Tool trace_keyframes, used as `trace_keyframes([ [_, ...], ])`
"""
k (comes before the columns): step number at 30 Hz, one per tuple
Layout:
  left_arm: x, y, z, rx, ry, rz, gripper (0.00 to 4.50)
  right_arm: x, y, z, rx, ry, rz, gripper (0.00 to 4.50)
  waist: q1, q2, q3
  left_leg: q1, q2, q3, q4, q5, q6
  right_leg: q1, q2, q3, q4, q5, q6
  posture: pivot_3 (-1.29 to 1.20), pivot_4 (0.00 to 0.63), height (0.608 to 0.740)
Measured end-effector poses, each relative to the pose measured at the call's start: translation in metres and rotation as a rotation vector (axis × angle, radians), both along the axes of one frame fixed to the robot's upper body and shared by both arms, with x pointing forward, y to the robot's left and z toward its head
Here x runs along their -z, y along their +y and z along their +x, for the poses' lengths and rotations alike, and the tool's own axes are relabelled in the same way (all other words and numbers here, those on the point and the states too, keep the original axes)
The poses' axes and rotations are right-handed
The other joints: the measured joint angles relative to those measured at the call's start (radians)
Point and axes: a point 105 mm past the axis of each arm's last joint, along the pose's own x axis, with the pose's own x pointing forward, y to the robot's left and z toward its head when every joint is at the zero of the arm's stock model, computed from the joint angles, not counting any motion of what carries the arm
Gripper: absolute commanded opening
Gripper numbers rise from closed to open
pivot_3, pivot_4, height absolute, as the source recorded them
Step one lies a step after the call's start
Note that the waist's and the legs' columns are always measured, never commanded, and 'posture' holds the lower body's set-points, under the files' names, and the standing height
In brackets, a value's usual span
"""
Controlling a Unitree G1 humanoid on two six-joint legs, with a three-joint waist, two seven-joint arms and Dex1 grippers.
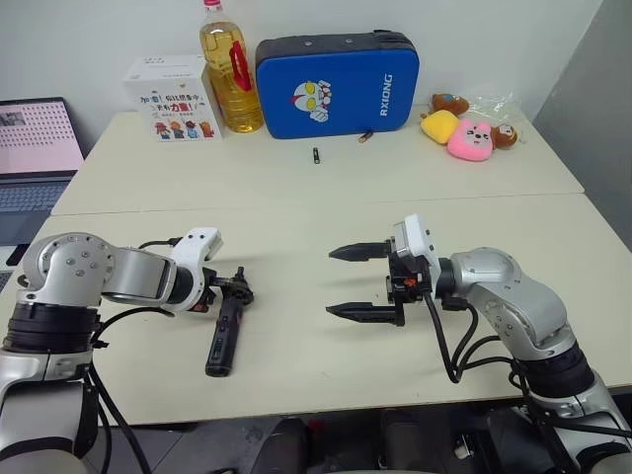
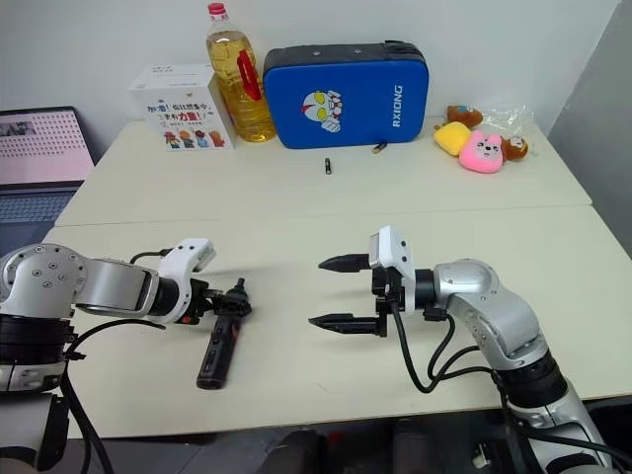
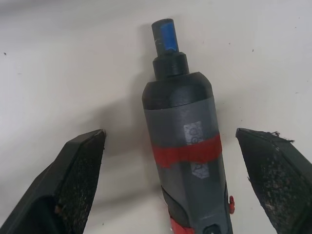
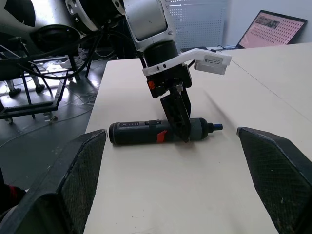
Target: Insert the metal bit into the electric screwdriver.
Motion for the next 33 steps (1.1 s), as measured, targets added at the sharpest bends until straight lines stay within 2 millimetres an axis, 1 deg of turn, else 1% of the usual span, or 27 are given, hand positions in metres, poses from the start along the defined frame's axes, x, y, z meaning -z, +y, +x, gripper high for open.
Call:
trace_keyframes([
  [12,0.002,-0.014,0.006,0.003,-0.016,0.033,4.47,-0.001,0.0,0.001,0.01,-0.001,0.006,4.5,0.008,0.0,0.0,0.0,-0.001,0.0,0.001,0.0,0.0,0.001,0.0,-0.001,0.001,0.0,0.0,0.0,0.15,0.74],
  [16,0.003,-0.016,0.007,-0.005,-0.021,0.042,4.47,-0.002,0.001,0.003,0.024,-0.003,0.013,4.5,0.012,0.0,0.0,0.001,-0.001,0.0,0.001,0.0,0.0,0.002,0.0,-0.001,0.001,0.0,0.0,0.0,0.15,0.74],
  [19,0.003,-0.016,0.008,-0.014,-0.024,0.053,3.98,0.0,0.001,0.003,0.04,0.003,0.019,4.5,0.014,0.0,0.0,0.001,-0.001,0.0,0.001,0.0,0.0,0.002,0.0,0.0,0.001,0.0,0.0,0.0,0.15,0.74],
  [23,0.005,-0.018,0.01,-0.03,-0.03,0.058,2.99,0.001,0.001,0.003,0.051,0.004,0.022,4.5,0.021,0.0,0.0,0.001,-0.002,0.0,0.002,0.0,0.0,0.002,0.0,0.0,0.001,0.0,0.0,0.0,0.15,0.74],
  [24,0.005,-0.019,0.01,-0.033,-0.032,0.054,2.78,0.0,0.001,0.003,0.054,0.002,0.023,4.5,0.023,0.0,0.0,0.001,-0.002,0.0,0.002,0.0,-0.001,0.002,0.0,0.0,0.001,0.0,0.0,0.0,0.15,0.74],
  [25,0.005,-0.022,0.012,-0.037,-0.036,0.042,2.67,0.0,0.001,0.003,0.056,0.002,0.026,4.5,0.027,0.0,0.0,0.001,-0.002,0.0,0.002,0.0,-0.001,0.002,0.0,-0.001,0.001,0.0,0.0,0.0,0.15,0.74],
  [26,0.006,-0.023,0.012,-0.039,-0.037,0.037,2.32,0.0,0.002,0.003,0.055,0.002,0.028,4.5,0.028,0.0,0.0,0.001,-0.002,0.0,0.002,0.0,-0.001,0.002,0.0,-0.001,0.001,0.0,0.0,0.0,0.15,0.74],
  [29,0.008,-0.024,0.012,-0.051,-0.037,0.019,1.81,-0.001,0.003,0.001,0.055,-0.001,0.038,4.5,0.029,0.0,-0.001,0.001,-0.003,0.0,0.002,0.0,-0.001,0.002,0.0,0.0,0.001,0.0,0.0,0.0,0.15,0.74],
  [30,0.008,-0.024,0.012,-0.055,-0.038,0.014,1.7,-0.001,0.004,0.001,0.056,0.0,0.041,4.5,0.029,0.0,-0.001,0.001,-0.002,0.0,0.002,0.0,-0.001,0.002,0.0,0.0,0.001,0.0,0.0,0.0,0.15,0.74],
  [33,0.009,-0.025,0.012,-0.06,-0.041,0.013,1.69,-0.001,0.005,0.002,0.064,0.001,0.048,4.5,0.029,0.0,-0.001,0.001,-0.003,0.0,0.002,0.0,-0.001,0.002,0.0,-0.001,0.001,0.0,0.0,0.0,0.15,0.74],
])
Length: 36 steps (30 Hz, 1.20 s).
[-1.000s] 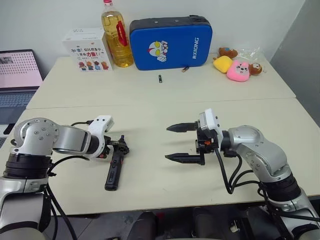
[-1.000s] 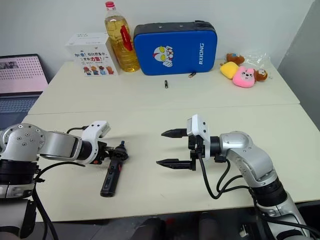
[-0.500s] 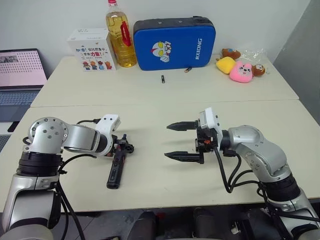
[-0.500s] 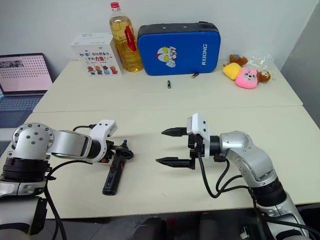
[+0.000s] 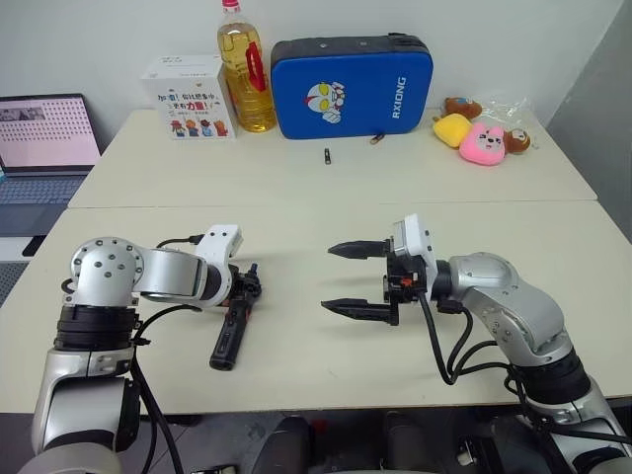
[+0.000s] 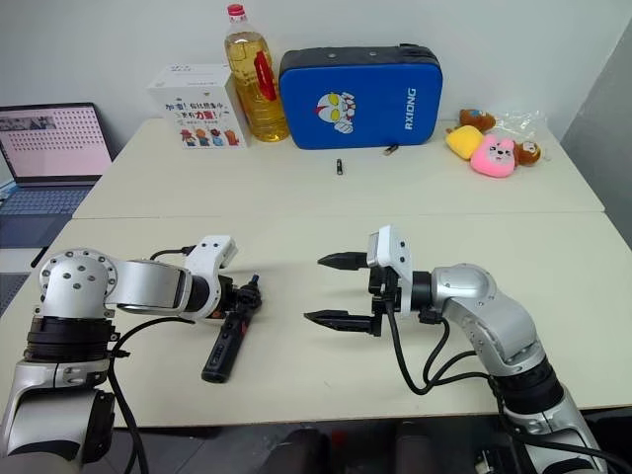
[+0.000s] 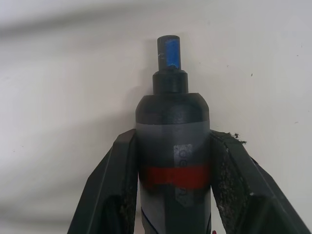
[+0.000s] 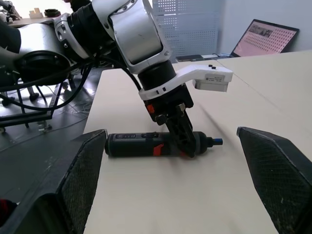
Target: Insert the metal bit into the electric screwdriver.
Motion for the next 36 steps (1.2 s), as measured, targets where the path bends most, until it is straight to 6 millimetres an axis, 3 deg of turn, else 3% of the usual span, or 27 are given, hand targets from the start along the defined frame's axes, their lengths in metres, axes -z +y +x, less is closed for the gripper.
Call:
trace_keyframes([
  [7,-0.003,0.0,0.004,-0.001,0.0,-0.003,1.69,0.005,0.001,-0.001,0.004,0.018,0.005,4.5,0.001,0.0,0.0,0.0,0.0,0.0,0.0,0.0,0.0,0.0,0.001,-0.001,0.0,0.0,0.0,0.0,0.15,0.74],
  [10,-0.013,-0.015,0.012,0.044,-0.013,-0.086,1.69,0.004,0.001,0.0,0.018,0.014,0.005,4.5,0.003,-0.003,0.002,-0.002,0.0,-0.002,0.001,0.0,0.0,0.0,0.001,-0.003,0.0,0.0,0.0,0.0,0.15,0.74],
  [12,-0.048,-0.036,0.026,0.13,-0.117,-0.185,1.69,0.002,-0.002,0.003,0.041,0.007,0.012,4.5,0.001,-0.011,0.007,-0.005,0.001,-0.003,0.001,0.001,-0.002,-0.002,0.002,-0.007,0.0,0.0,0.0,0.0,0.15,0.74],
  [15,-0.095,-0.052,0.041,0.206,-0.302,-0.29,1.69,-0.008,-0.013,0.011,0.109,0.0,0.043,4.5,-0.004,-0.01,0.008,-0.007,0.001,-0.001,0.001,0.001,-0.002,-0.005,0.001,-0.007,-0.001,0.0,0.0,0.0,0.15,0.74],
  [18,-0.169,-0.065,0.059,0.306,-0.675,-0.424,1.69,-0.038,-0.042,0.024,0.27,-0.041,0.116,4.5,-0.003,-0.01,0.008,-0.014,0.001,-0.001,0.0,0.002,-0.004,-0.012,0.0,-0.006,-0.001,0.001,-0.001,0.0,0.15,0.74],
  [20,-0.196,-0.073,0.057,0.408,-0.848,-0.479,1.69,-0.054,-0.056,0.026,0.347,-0.067,0.156,4.5,-0.007,-0.009,0.007,-0.014,0.003,0.001,-0.002,0.002,-0.003,-0.013,-0.001,-0.004,-0.002,0.0,-0.001,0.0,0.15,0.74],
  [22,-0.194,-0.086,0.052,0.515,-0.91,-0.511,1.69,-0.062,-0.065,0.026,0.402,-0.057,0.188,4.5,-0.009,-0.009,0.007,-0.014,0.003,0.001,-0.003,0.002,-0.003,-0.014,-0.001,-0.001,-0.003,0.0,-0.001,0.0,0.15,0.74],
  [28,-0.132,-0.137,0.043,0.714,-0.982,-0.58,1.69,-0.067,-0.092,0.028,0.589,0.014,0.277,4.5,-0.003,-0.009,0.008,-0.017,0.002,0.001,0.001,0.002,-0.002,-0.014,-0.001,0.0,-0.001,0.001,-0.001,0.0,0.15,0.74],
  [33,-0.105,-0.164,0.042,0.7,-1.198,-0.574,1.69,-0.06,-0.116,0.027,0.731,0.025,0.254,4.5,0.0,-0.009,0.008,-0.017,0.002,0.004,0.001,0.001,-0.001,-0.014,-0.001,0.001,-0.001,0.001,-0.001,0.0,0.15,0.74],
  [36,-0.079,-0.171,0.04,0.713,-1.222,-0.53,1.69,-0.058,-0.124,0.025,0.776,0.025,0.243,4.5,-0.005,-0.009,0.008,-0.016,0.003,0.006,0.001,0.0,0.001,-0.014,0.0,0.003,0.0,0.001,0.0,0.0,0.15,0.74],
])
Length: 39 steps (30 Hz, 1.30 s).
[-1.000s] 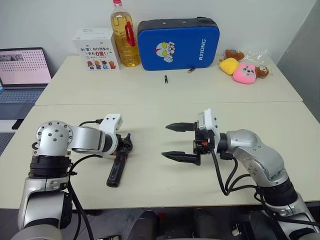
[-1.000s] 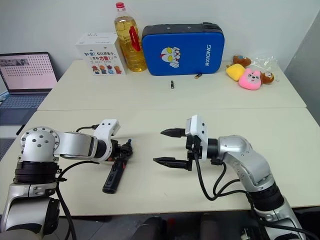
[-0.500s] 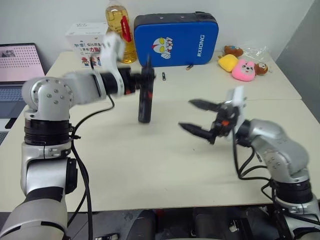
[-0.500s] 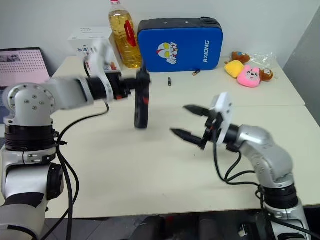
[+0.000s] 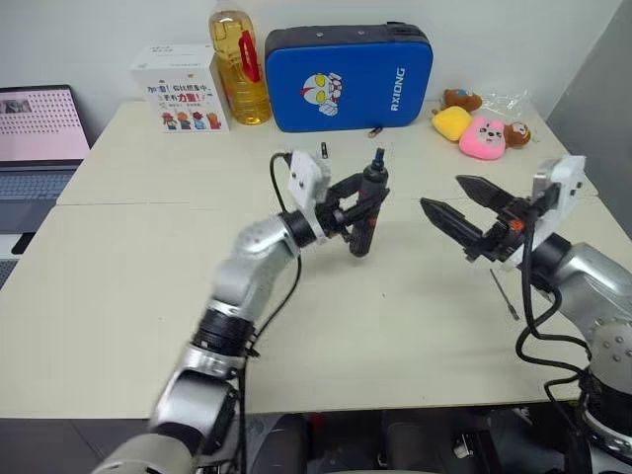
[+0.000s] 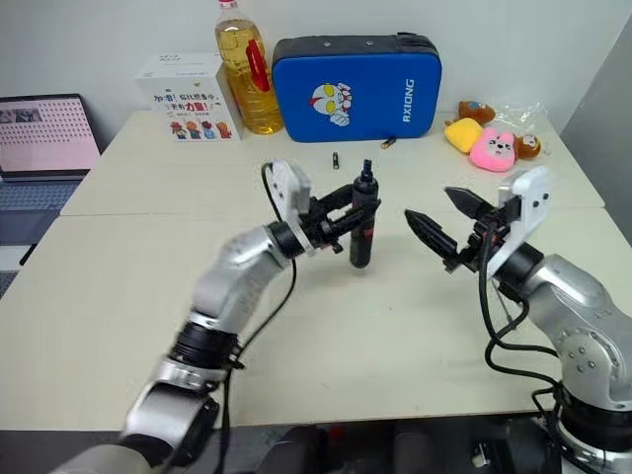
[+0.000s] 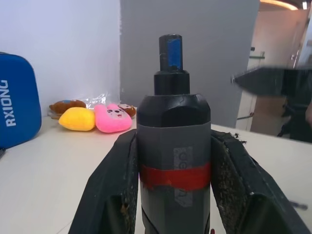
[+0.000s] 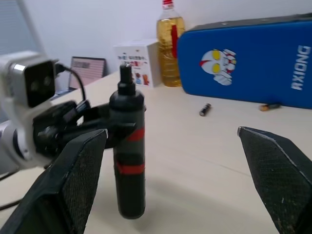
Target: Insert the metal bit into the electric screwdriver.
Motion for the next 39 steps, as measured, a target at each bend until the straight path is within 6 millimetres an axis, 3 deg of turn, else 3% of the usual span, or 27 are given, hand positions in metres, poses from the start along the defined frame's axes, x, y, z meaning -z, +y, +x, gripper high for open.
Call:
trace_keyframes([
  [3,0.02,0.005,-0.001,-0.003,0.001,0.037,1.69,0.01,-0.001,-0.008,0.011,0.032,-0.041,4.5,0.0,0.0,0.0,0.0,0.001,0.0,0.0,-0.002,0.004,0.0,0.002,-0.001,0.001,0.0,0.0,0.0,0.15,0.74],
  [11,0.026,0.015,-0.008,0.034,-0.02,0.088,1.69,0.015,-0.007,-0.013,0.023,0.064,-0.108,4.5,0.002,0.0,0.0,0.015,0.0,0.001,0.0,-0.004,0.009,0.015,0.003,-0.003,-0.002,0.0,0.002,0.0,0.15,0.74],
  [28,0.02,0.008,0.005,0.037,0.037,0.113,1.69,0.035,-0.048,0.0,0.111,0.165,-0.26,4.5,0.001,0.0,-0.001,0.016,0.0,0.002,0.001,-0.004,0.01,0.016,0.003,-0.003,-0.001,0.0,0.002,0.0,0.15,0.74],
  [35,0.014,0.006,0.004,0.063,0.088,0.132,1.69,0.047,-0.082,0.015,0.23,0.278,-0.304,4.5,0.0,0.0,0.0,0.016,0.0,0.002,0.001,-0.004,0.01,0.015,0.003,-0.003,-0.001,0.0,0.002,0.0,0.15,0.74],
  [39,-0.004,-0.011,-0.01,0.142,0.057,0.098,1.69,0.027,-0.109,0.038,0.296,0.333,-0.364,4.5,0.0,0.003,0.002,0.015,0.0,0.005,0.0,-0.004,0.01,0.014,0.003,-0.001,-0.002,0.001,0.003,0.0,0.15,0.74],
])
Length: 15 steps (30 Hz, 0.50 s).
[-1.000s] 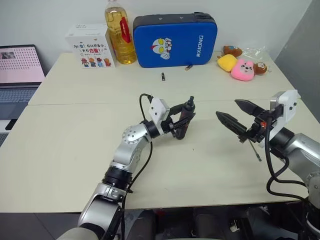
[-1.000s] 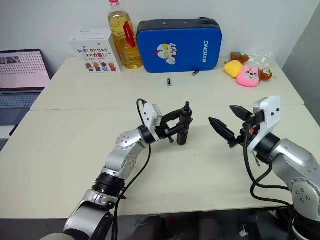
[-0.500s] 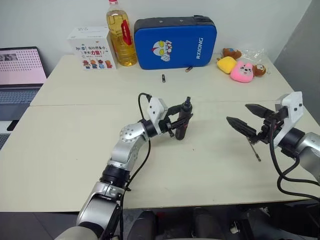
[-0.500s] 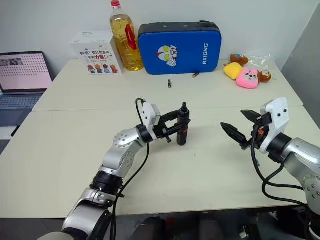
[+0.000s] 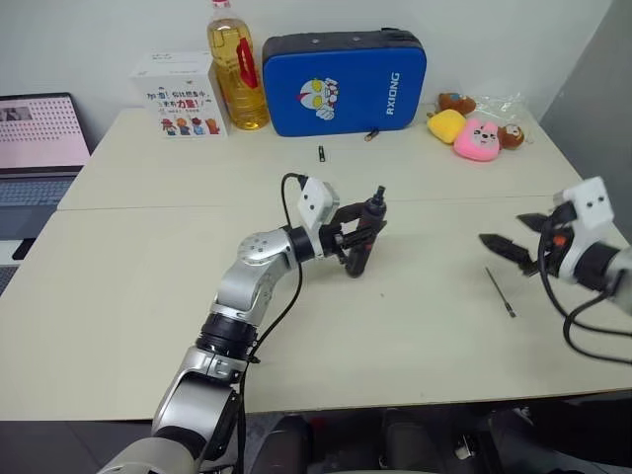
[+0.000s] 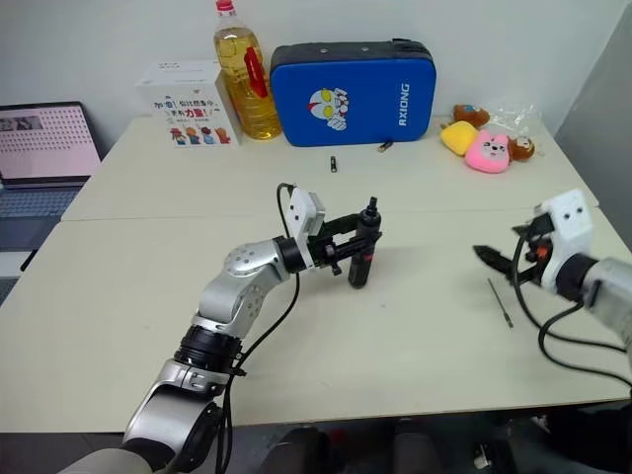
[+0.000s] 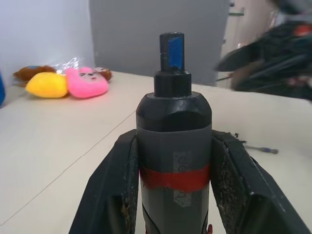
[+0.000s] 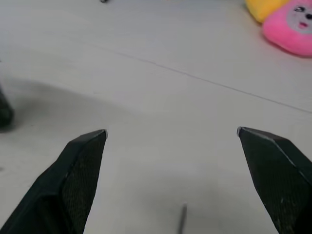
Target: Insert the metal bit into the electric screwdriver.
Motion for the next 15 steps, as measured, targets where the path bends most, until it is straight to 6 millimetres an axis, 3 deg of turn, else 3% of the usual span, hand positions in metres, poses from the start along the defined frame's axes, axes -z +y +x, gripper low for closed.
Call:
trace_keyframes([
  [3,-0.006,-0.011,-0.008,0.034,-0.02,-0.037,1.69,-0.001,-0.006,0.002,-0.008,0.077,-0.03,4.5,0.003,0.0,0.0,-0.001,0.001,0.0,0.0,0.0,0.0,0.0,0.0,-0.001,-0.002,0.0,0.0,0.0,0.15,0.74],
  [5,0.0,-0.013,-0.009,0.018,-0.028,-0.045,1.69,0.011,-0.008,-0.001,-0.017,0.186,-0.054,4.5,0.003,0.0,0.0,-0.001,0.001,0.002,0.0,0.0,0.001,0.0,0.0,0.0,-0.002,0.0,0.0,0.0,0.15,0.74],
  [8,0.024,-0.014,-0.007,-0.021,0.01,-0.026,1.69,0.04,-0.006,-0.008,-0.03,0.356,-0.057,4.5,0.003,0.0,0.0,0.0,0.001,0.005,0.001,-0.001,0.002,0.0,0.0,0.003,-0.002,0.0,0.0,0.0,0.15,0.74],
  [12,0.027,-0.019,-0.011,-0.017,-0.025,-0.024,1.69,0.061,-0.004,-0.013,-0.044,0.474,-0.066,4.5,0.006,0.0,0.0,0.0,0.001,0.006,0.001,-0.002,0.003,-0.001,-0.001,0.004,-0.003,0.001,0.001,0.0,0.15,0.74],
  [15,0.029,-0.023,-0.015,-0.019,-0.056,-0.024,1.69,0.071,-0.016,-0.009,0.016,0.528,-0.107,4.5,0.006,0.0,0.0,0.0,0.0,0.007,0.001,-0.002,0.003,-0.001,-0.001,0.005,-0.003,0.001,0.002,0.0,0.15,0.74],
])
